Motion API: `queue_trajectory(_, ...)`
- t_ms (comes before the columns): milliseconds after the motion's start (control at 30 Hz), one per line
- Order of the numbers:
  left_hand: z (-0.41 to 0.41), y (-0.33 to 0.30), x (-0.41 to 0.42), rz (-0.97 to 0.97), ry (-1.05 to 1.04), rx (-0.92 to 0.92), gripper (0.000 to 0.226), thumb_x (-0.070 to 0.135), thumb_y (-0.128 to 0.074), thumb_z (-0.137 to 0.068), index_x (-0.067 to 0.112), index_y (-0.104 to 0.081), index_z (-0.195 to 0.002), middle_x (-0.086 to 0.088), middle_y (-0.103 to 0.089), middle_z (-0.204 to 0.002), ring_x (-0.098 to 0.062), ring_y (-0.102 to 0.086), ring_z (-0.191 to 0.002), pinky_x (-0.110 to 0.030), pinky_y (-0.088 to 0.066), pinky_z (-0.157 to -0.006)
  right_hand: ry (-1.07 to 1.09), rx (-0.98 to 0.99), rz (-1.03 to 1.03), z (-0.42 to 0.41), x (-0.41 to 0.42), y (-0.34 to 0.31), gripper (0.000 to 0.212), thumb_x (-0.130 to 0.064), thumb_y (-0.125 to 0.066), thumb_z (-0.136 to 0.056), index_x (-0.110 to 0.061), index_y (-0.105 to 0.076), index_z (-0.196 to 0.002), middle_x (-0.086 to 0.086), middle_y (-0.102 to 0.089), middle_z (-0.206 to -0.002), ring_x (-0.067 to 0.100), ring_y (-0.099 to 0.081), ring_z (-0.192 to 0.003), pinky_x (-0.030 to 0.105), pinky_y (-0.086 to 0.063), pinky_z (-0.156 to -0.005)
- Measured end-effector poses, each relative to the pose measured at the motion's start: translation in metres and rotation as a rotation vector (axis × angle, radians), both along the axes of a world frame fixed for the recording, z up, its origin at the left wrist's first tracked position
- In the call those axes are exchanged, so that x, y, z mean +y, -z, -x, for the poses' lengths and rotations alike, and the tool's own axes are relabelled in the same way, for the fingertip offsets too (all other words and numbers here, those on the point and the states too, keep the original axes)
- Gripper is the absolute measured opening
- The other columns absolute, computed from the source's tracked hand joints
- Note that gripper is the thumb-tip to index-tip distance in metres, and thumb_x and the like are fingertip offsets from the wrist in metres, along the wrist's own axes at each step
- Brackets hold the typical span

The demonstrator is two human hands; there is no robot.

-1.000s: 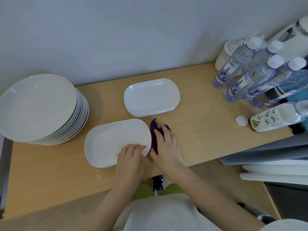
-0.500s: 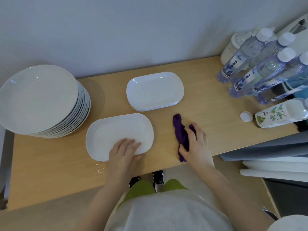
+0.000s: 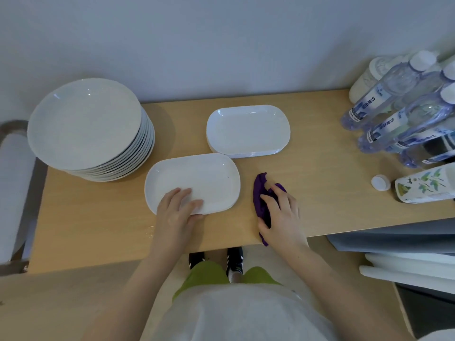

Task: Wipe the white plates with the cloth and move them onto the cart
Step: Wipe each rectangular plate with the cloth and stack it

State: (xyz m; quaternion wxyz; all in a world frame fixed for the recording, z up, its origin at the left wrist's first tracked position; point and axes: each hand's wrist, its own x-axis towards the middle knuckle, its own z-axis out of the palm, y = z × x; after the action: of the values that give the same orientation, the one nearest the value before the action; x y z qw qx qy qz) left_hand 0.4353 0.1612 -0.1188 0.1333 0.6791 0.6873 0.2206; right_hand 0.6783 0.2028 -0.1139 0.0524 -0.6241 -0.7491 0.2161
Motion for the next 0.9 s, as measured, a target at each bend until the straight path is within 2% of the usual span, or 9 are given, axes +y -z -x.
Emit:
queue_trajectory(133, 0.004, -0.002, -0.002, 0.003, 0.003, -0.013, 0.026, 0.006, -0.076, -0.076, 0.002, -0.071, -0.102, -0.022, -0.063, -0.117, -0.047, -0.053, -0.113, -0.057, -0.047, -0.092, -0.070, -0.105, 0.027, 0.014, -0.011, 0.000, 0.054, -0.030, -0.056, -0.085, -0.022, -0.044, -0.137, -0.005, -0.023, -0.154, 0.023, -0.022, -0.135, 0.040, -0.032, -0.104)
queue_trajectory(233, 0.014, -0.004, -0.012, -0.056, -0.045, 0.008, 0.026, 0.017, -0.059, -0.088, 0.000, -0.069, -0.105, -0.020, -0.064, -0.115, -0.043, -0.054, -0.113, -0.053, -0.047, -0.094, -0.068, -0.127, 0.025, 0.028, -0.024, 0.000, 0.055, -0.032, -0.057, -0.084, -0.022, -0.046, -0.136, -0.004, -0.027, -0.154, 0.026, -0.028, -0.132, 0.041, -0.037, -0.099)
queue_trajectory(300, 0.026, -0.005, -0.023, -0.096, -0.101, 0.003, 0.023, 0.001, -0.057, -0.088, -0.001, -0.066, -0.109, -0.020, -0.063, -0.116, -0.043, -0.052, -0.114, -0.053, -0.046, -0.094, -0.068, -0.143, 0.011, 0.039, -0.034, 0.000, 0.054, -0.032, -0.059, -0.082, -0.020, -0.049, -0.134, -0.002, -0.032, -0.152, 0.028, -0.033, -0.129, 0.042, -0.039, -0.096)
queue_trajectory(367, 0.039, -0.006, -0.035, -0.104, -0.164, -0.029, 0.039, -0.019, -0.058, -0.079, -0.002, -0.065, -0.113, -0.021, -0.061, -0.118, -0.040, -0.050, -0.115, -0.051, -0.044, -0.096, -0.050, -0.158, -0.001, 0.052, -0.044, 0.001, 0.053, -0.030, -0.062, -0.080, -0.018, -0.052, -0.130, 0.000, -0.037, -0.149, 0.030, -0.037, -0.126, 0.043, -0.041, -0.093)
queue_trajectory(433, 0.053, -0.008, -0.048, -0.120, -0.186, -0.053, 0.051, -0.028, -0.054, -0.070, -0.003, -0.064, -0.114, -0.021, -0.061, -0.117, -0.039, -0.050, -0.114, -0.049, -0.044, -0.096, -0.010, -0.175, 0.005, 0.069, -0.055, 0.000, 0.052, -0.030, -0.065, -0.079, -0.016, -0.055, -0.127, 0.002, -0.041, -0.146, 0.032, -0.040, -0.123, 0.044, -0.043, -0.091)
queue_trajectory(600, 0.075, -0.006, -0.070, -0.070, -0.241, -0.094, 0.054, -0.030, -0.053, -0.066, -0.003, -0.066, -0.111, -0.021, -0.062, -0.113, -0.041, -0.054, -0.107, -0.046, -0.043, -0.094, 0.045, -0.200, 0.008, 0.115, -0.082, -0.001, 0.051, -0.033, -0.063, -0.081, -0.019, -0.054, -0.129, 0.002, -0.042, -0.144, 0.033, -0.041, -0.119, 0.044, -0.042, -0.092)
queue_trajectory(733, 0.088, -0.003, -0.087, -0.031, -0.266, -0.147, 0.050, -0.027, -0.054, -0.070, -0.001, -0.067, -0.110, -0.016, -0.063, -0.110, -0.037, -0.055, -0.104, -0.041, -0.044, -0.093, -0.057, -0.174, 0.047, 0.168, -0.099, -0.001, 0.054, -0.037, -0.055, -0.083, -0.023, -0.046, -0.134, -0.001, -0.034, -0.149, 0.031, -0.034, -0.121, 0.043, -0.036, -0.097)
queue_trajectory(900, 0.110, -0.006, -0.103, 0.004, -0.297, -0.176, 0.047, -0.024, -0.053, -0.073, 0.002, -0.067, -0.109, -0.012, -0.064, -0.108, -0.032, -0.054, -0.101, -0.043, -0.047, -0.089, -0.200, -0.152, 0.049, 0.232, -0.104, 0.000, 0.051, -0.039, -0.054, -0.086, -0.021, -0.041, -0.132, 0.000, -0.029, -0.150, 0.034, -0.031, -0.120, 0.043, -0.033, -0.092)
